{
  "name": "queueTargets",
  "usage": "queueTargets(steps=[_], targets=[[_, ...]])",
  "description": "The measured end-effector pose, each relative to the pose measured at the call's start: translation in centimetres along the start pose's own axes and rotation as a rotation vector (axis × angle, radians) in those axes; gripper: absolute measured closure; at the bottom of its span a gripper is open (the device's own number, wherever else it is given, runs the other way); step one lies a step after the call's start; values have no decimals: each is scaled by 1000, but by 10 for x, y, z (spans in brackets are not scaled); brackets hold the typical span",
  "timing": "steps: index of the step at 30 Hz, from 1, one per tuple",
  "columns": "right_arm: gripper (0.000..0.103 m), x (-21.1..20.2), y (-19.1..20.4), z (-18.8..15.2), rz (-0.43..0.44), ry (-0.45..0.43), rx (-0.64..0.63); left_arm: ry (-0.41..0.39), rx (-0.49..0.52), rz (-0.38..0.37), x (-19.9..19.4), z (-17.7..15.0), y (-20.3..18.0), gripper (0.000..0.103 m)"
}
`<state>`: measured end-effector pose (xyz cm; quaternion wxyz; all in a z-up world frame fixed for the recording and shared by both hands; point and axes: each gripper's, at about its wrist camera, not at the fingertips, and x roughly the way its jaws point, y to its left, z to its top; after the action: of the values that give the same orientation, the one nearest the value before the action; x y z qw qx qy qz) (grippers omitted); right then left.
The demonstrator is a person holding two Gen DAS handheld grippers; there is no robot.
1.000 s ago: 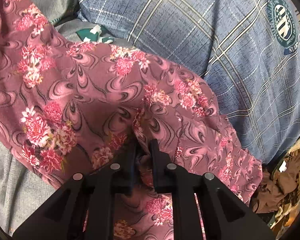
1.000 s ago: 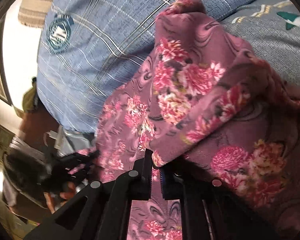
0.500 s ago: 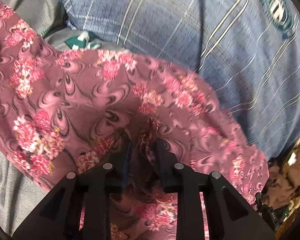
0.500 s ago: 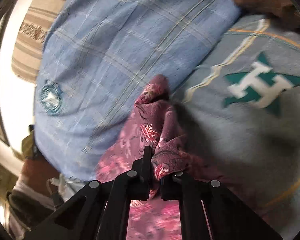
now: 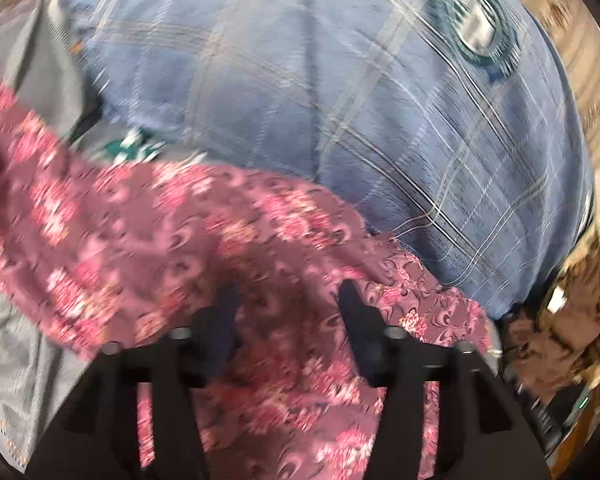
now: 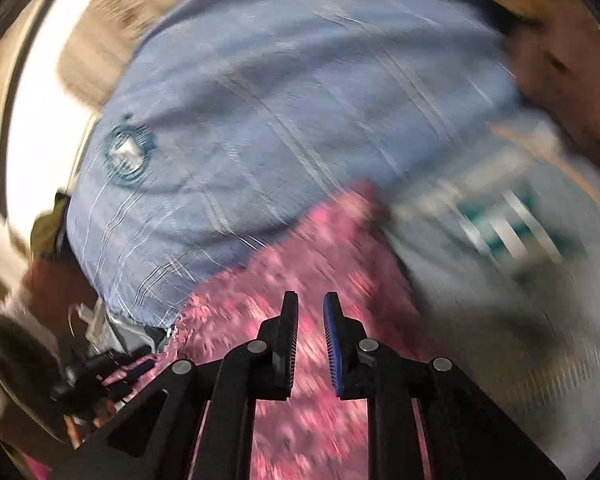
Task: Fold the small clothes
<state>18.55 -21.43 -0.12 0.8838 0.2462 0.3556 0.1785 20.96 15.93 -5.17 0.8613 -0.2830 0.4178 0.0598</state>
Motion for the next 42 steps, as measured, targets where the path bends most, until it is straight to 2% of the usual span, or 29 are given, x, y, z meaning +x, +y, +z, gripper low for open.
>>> queueTargets(steps=[4,6,8,10,11,14,17,18,21,27,32,35,38,42], targets=[[87,47,3,16,-81,64,-61,55,56,29,32,0,-14,49],[88,62,-13,14,-156,83,-61,74,62,67,48,-3,-11,49],[92,68,-30,10,-191,104,-32,97,63,103,65,-7,-1,49],[99,75,-50,5,-198,139,26,50,92,98,66,-10,1,49],[100,73,-53,5,-184,128,41,40,114,110,66,-11,-1,48],[100,74,-48,6,-215,137,14,37,170,143,70,-14,-9,43],[92,76,-34,4,-264,137,-50,66,177,146,66,-13,-11,43],[86,72,-26,2,-271,130,-69,73,166,137,62,-11,-9,43],[76,67,-3,-5,-240,122,-105,49,129,128,35,-1,10,43],[72,82,66,-34,-150,183,-195,-11,-10,125,-37,33,88,41],[68,105,142,-74,-61,260,-321,-76,-204,193,-98,61,184,39],[64,116,185,-101,2,299,-391,-114,-320,195,-131,69,238,39],[56,119,216,-121,50,339,-461,-145,-402,194,-157,75,277,39],[47,122,266,-154,83,342,-638,-168,-465,172,-171,80,307,40]])
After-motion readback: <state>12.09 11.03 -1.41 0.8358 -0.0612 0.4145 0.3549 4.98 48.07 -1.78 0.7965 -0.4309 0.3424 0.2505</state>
